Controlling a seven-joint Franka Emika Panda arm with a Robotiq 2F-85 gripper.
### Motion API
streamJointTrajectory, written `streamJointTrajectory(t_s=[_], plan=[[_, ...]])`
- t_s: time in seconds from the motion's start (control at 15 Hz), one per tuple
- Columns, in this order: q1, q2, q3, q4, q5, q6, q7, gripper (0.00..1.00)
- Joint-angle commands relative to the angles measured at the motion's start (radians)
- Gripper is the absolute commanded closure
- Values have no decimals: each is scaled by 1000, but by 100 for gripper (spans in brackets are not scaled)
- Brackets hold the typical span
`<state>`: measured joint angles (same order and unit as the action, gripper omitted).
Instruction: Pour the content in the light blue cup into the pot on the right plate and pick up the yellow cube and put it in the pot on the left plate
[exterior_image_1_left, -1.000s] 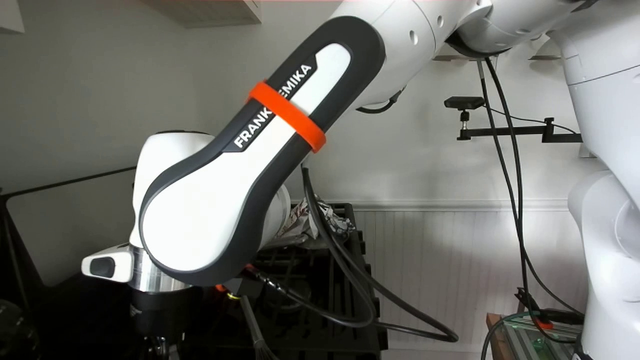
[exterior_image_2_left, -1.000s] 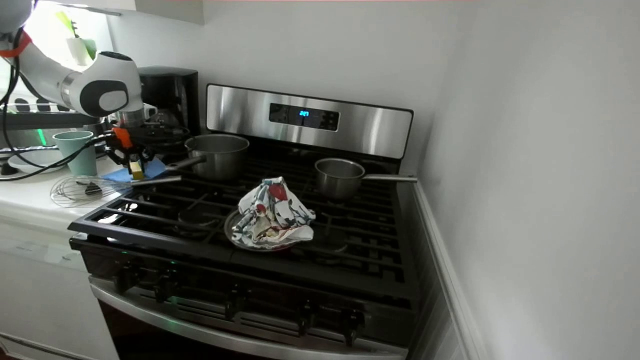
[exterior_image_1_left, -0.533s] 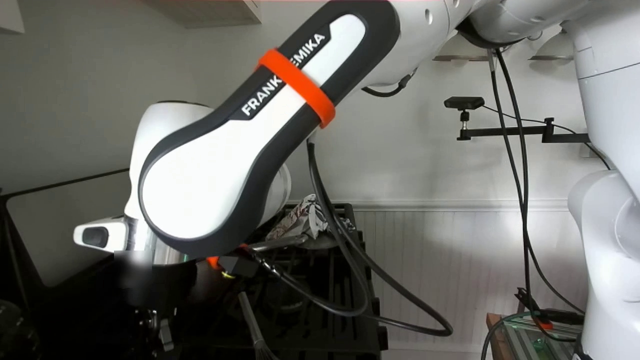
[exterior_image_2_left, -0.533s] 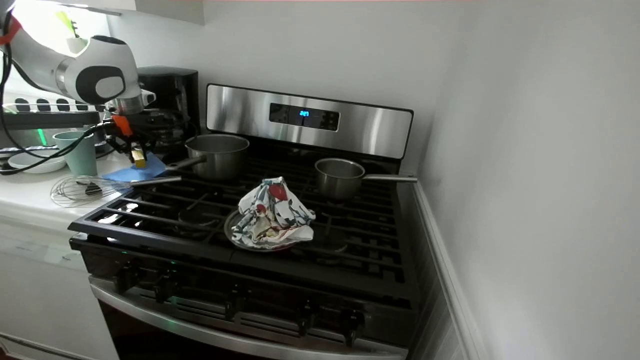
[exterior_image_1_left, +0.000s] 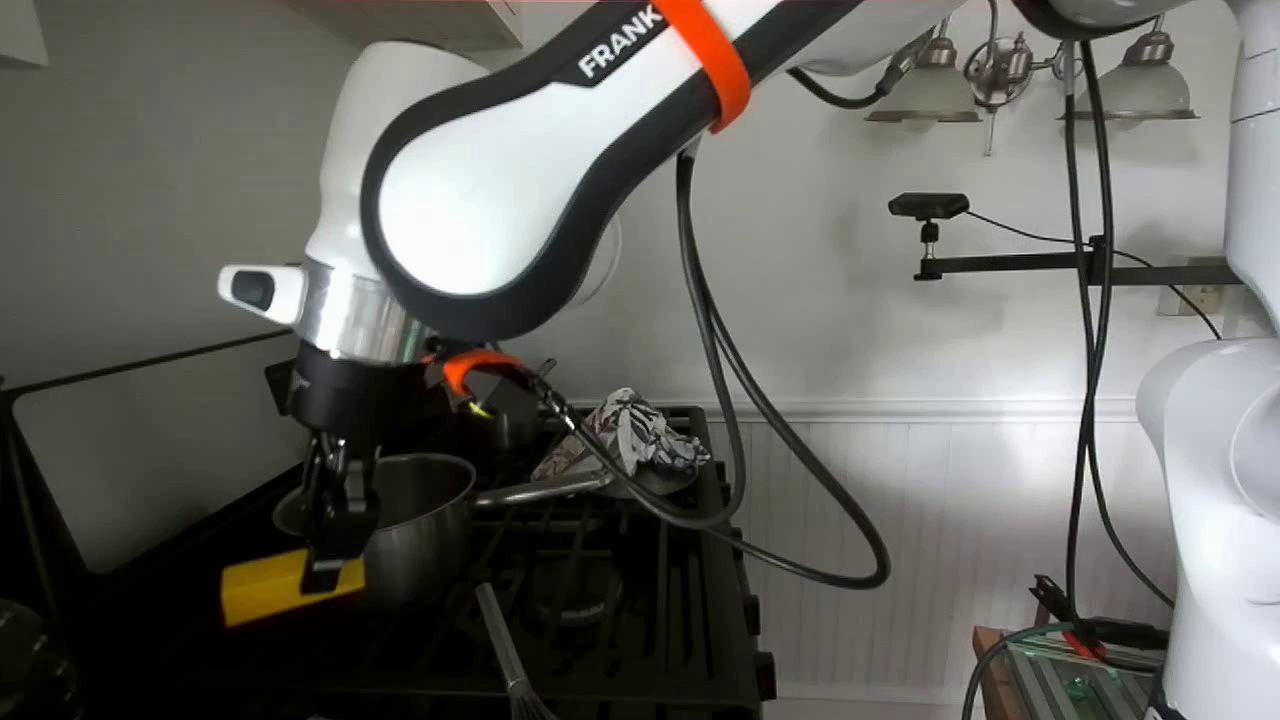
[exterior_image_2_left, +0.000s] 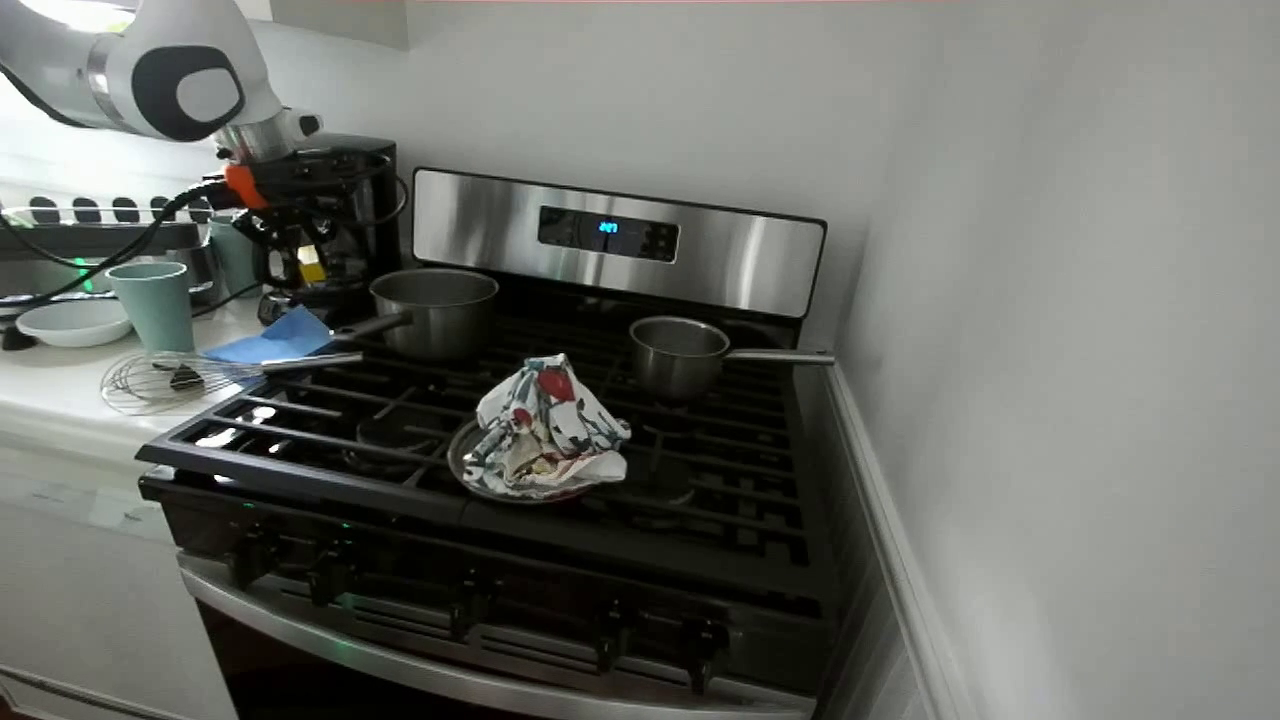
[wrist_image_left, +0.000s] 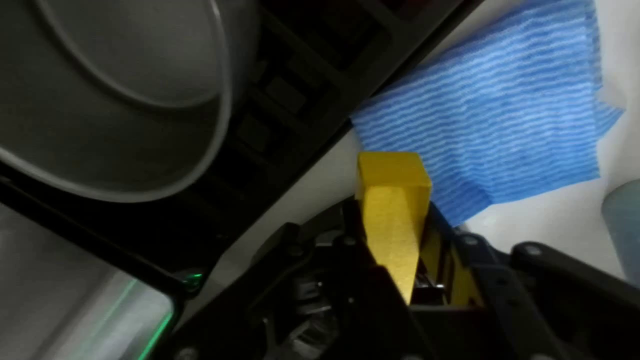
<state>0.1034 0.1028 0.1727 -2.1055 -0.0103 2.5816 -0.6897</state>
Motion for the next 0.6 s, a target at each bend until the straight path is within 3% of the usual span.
streamJointTrajectory(t_s=[0.0, 0.53], plan=[[-13, -123, -55, -75, -110, -2, 171, 92], [-67, -79, -138, -38, -357, -24, 553, 92]])
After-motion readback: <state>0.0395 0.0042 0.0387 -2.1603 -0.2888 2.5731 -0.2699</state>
